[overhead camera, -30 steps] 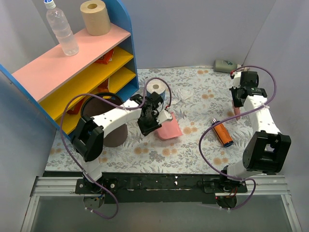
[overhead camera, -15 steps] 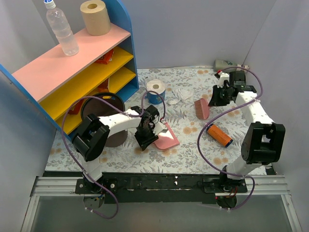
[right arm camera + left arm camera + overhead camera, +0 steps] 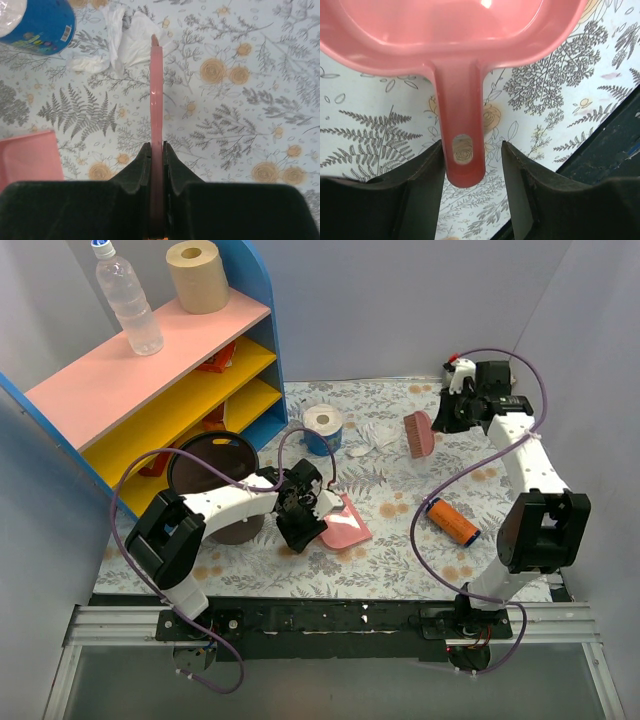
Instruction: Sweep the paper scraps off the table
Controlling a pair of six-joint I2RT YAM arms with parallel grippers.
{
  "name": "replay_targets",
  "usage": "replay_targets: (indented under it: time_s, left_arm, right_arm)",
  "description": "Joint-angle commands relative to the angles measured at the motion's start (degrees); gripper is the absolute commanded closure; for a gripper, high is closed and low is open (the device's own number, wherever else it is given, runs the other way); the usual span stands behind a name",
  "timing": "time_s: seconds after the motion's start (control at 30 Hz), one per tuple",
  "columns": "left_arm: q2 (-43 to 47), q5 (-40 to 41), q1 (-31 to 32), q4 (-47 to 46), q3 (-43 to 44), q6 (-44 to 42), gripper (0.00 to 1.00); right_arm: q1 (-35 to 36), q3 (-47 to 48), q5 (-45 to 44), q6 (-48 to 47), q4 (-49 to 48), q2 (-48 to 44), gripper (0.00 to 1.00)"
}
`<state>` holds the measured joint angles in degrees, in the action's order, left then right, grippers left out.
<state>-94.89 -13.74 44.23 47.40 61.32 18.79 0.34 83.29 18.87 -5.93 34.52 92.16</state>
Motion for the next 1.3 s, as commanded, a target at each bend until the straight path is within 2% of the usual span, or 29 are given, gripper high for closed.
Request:
replay_targets:
  time_s: [0.0,0.13,0.17,0.27,0.33,0.43,0.57,0.77,1.0,1.13,1.2,1.27]
  left_arm:
    - [1.5,-3.2,-0.2,-4.9,-0.5,-0.7,0.55]
    - [-0.2,-3.8,-0.1,-4.5,0.8,-1.2,0.68]
    - [-0.3,-3.8,-0.2,-4.2,1.1,-1.1,0.77]
    - [-0.1,-3.4,-0.2,-3.3,1.7,0.0,0.93]
    - [1.0,-2.2,-0.4,-2.0,2.1,1.4,0.99]
    - [2.7,-1.1,-0.9,0.3,3.2,2.2,1.0]
    - [3.5,0.2,-2.2,3.5,5.2,4.9,1.0]
    - [3.1,1.9,-3.4,6.3,6.5,6.2,1.0]
    - [-0.5,2.6,-6.0,4.9,6.6,7.0,1.0]
    - [-4.3,2.0,-6.1,3.5,8.7,6.1,1.0]
    - [-5.4,1.7,-6.1,2.0,9.7,6.1,1.0]
    - [-6.3,1.5,-6.1,2.2,11.1,6.1,1.0]
  right_arm:
    - [6.6,6.8,-11.5,-7.1,-4.9,5.4,0.99]
    - [11.5,13.7,-21.7,-12.0,-8.5,12.2,0.99]
    - [13.0,16.8,-24.4,-13.1,-9.0,13.7,0.99]
    - [16.0,22.6,-29.2,-18.5,-11.8,20.2,0.99]
    - [17.1,25.4,-30.8,-21.1,-12.8,25.1,0.99]
    - [18.5,28.9,-33.7,-26.2,-14.0,30.1,0.99]
    - [20.3,25.7,-31.9,-31.5,-13.3,30.6,0.99]
    - [22.2,12.0,-26.5,-32.0,-9.4,22.3,0.99]
    - [27.5,-5.5,-15.9,-29.0,-6.2,5.3,0.99]
    - [34.7,-11.6,-7.0,-20.7,-5.0,-3.9,0.99]
    - [34.9,-12.3,-2.1,-13.2,-4.3,-7.8,0.99]
    - [34.3,-11.6,-3.7,-10.2,-3.4,-9.6,0.99]
